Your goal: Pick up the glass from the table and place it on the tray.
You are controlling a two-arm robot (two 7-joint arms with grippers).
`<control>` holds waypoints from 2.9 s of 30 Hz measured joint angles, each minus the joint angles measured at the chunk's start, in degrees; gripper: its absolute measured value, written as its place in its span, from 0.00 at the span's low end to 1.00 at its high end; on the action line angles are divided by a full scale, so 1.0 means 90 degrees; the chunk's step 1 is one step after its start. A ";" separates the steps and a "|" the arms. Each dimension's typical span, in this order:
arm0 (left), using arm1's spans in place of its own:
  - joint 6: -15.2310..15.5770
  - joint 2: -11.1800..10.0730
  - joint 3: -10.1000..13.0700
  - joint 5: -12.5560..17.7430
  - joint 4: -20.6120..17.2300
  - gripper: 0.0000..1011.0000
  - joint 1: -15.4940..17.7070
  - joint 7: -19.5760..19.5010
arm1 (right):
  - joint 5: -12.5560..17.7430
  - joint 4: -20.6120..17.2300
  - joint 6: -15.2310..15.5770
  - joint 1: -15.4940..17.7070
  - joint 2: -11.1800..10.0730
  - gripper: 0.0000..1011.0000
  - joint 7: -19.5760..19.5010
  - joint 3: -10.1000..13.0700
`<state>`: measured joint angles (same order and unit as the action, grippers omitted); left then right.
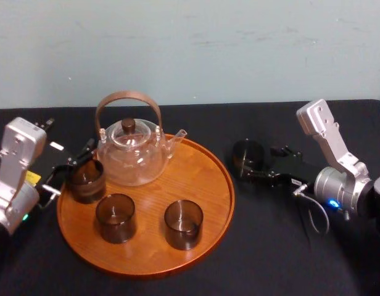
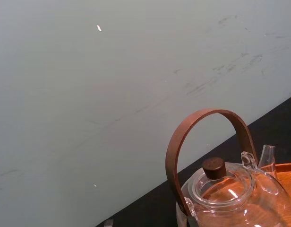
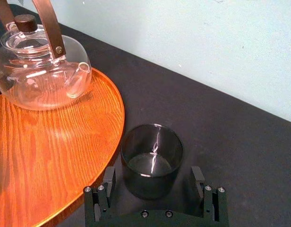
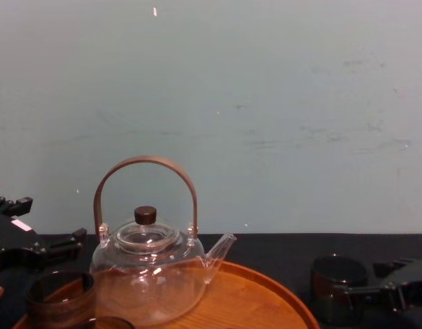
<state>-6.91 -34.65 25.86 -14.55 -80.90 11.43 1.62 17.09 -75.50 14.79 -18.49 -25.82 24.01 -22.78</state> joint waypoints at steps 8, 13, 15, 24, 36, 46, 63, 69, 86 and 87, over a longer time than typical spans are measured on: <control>0.0000 0.0000 0.0000 0.0000 0.0000 0.99 0.0000 0.0000 | -0.0105 0.0252 -0.0027 -0.0226 0.0187 0.99 0.0025 -0.0053; 0.0000 0.0000 0.0000 0.0000 0.0000 0.99 0.0000 0.0000 | -0.0142 0.0361 -0.0029 -0.0321 0.0276 0.99 0.0028 -0.0062; 0.0000 0.0000 0.0000 0.0000 0.0000 0.99 0.0000 0.0000 | -0.0163 0.0423 -0.0029 -0.0369 0.0322 0.99 0.0028 -0.0068; 0.0000 0.0000 0.0000 0.0000 0.0000 0.99 0.0000 0.0000 | -0.0243 0.0608 -0.0027 -0.0524 0.0451 0.99 0.0070 -0.0117; 0.0000 0.0000 0.0000 0.0000 0.0000 0.99 0.0000 0.0000 | -0.0311 0.0808 0.0036 -0.0615 0.0560 0.99 0.0071 -0.0139; 0.0000 0.0000 0.0000 0.0000 0.0000 0.99 0.0000 0.0000 | -0.0365 0.0829 0.0066 -0.0598 0.0566 0.99 0.0023 -0.0131; 0.0000 0.0000 0.0000 0.0000 0.0000 0.99 0.0000 0.0000 | -0.0351 0.0827 0.0066 -0.0598 0.0566 0.89 0.0028 -0.0124; 0.0000 0.0000 0.0000 0.0000 0.0000 0.99 0.0000 0.0000 | -0.0346 0.0825 0.0066 -0.0598 0.0566 0.89 0.0030 -0.0124; 0.0000 0.0000 0.0000 0.0000 0.0000 0.99 0.0000 0.0000 | -0.0087 -0.0608 -0.0071 -0.0265 -0.0002 0.89 0.0687 -0.0142; 0.0000 0.0000 0.0000 0.0000 0.0000 0.99 0.0000 0.0000 | -0.0057 -0.0679 -0.0101 -0.0265 -0.0022 0.89 0.0746 -0.0185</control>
<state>-6.91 -34.65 25.86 -14.55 -80.90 11.43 1.62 16.58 -81.61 13.89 -20.87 -26.01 30.72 -24.45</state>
